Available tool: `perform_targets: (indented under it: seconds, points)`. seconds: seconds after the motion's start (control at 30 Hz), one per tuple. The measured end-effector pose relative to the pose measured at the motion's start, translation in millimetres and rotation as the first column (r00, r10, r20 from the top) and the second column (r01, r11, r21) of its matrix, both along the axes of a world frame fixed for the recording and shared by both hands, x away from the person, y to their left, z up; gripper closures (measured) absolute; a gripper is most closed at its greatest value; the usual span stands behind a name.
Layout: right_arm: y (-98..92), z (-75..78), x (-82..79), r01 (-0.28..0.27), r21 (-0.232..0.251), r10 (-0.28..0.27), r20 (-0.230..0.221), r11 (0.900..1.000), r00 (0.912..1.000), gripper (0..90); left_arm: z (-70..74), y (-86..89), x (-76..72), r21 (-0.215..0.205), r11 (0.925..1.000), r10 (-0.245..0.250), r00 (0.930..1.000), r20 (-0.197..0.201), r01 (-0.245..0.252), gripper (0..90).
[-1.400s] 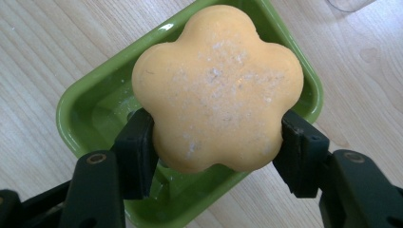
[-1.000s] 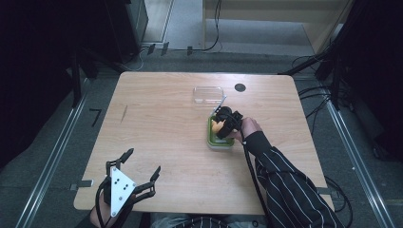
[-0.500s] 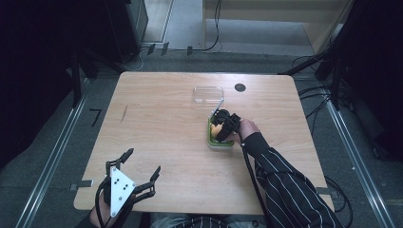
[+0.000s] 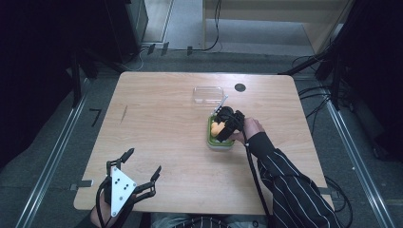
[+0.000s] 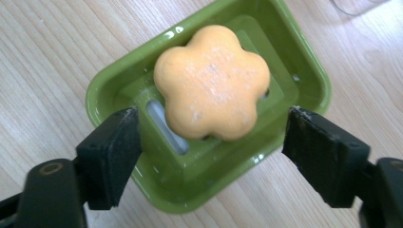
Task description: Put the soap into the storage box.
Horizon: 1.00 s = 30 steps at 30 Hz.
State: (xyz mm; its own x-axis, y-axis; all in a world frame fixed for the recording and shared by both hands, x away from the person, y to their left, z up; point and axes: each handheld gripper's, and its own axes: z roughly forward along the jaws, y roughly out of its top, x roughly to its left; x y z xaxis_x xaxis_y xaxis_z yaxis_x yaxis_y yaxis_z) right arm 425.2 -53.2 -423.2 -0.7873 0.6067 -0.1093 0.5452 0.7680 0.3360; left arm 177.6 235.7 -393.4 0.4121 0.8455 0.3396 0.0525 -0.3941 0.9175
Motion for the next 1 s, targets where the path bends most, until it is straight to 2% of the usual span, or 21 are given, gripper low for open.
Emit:
perform_targets:
  seconds: [0.13,0.3,0.73,1.0]
  points:
    - [-6.4,6.8,-3.6,0.017,0.007,-0.017,0.002,1.000,0.9998,14.8,0.0,-0.1,0.2,-0.001,1.0000,-0.002,1.0000,0.000,0.002,13.5]
    - [-17.3,15.7,-10.1,0.036,0.024,-0.036,0.030,0.999,0.9989,13.0,-0.1,-0.2,0.4,-0.003,1.0000,-0.002,1.0000,0.000,0.002,13.5]
    - [-46.4,31.2,-31.0,0.084,0.040,-0.086,0.042,0.996,0.9954,6.5,0.0,-0.8,0.4,-0.002,1.0000,-0.003,1.0000,0.001,0.003,13.5]
    - [-67.5,33.2,-45.8,0.129,0.016,-0.130,0.041,0.992,0.9907,6.0,-0.1,-1.2,0.6,-0.003,1.0000,-0.004,1.0000,0.002,0.004,13.5]
